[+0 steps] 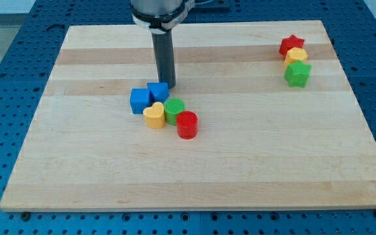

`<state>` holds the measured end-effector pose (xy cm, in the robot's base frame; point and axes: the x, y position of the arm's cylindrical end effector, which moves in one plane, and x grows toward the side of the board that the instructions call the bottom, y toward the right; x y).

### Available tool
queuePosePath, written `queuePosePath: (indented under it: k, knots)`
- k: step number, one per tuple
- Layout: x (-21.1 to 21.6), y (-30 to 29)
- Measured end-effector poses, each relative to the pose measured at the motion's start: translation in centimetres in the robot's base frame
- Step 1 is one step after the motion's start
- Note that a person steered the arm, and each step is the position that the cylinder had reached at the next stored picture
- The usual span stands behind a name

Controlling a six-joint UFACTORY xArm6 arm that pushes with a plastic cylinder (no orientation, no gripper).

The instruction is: Push green star below the yellow heart

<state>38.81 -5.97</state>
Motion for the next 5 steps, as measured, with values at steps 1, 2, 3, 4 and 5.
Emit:
queuePosePath:
  k: [1,2,3,4,5]
  knots:
    - [1.3,0.0]
    - [1.3,0.0]
    - [1.3,1.8]
    - [1.3,8.4]
    - [1.8,15.5]
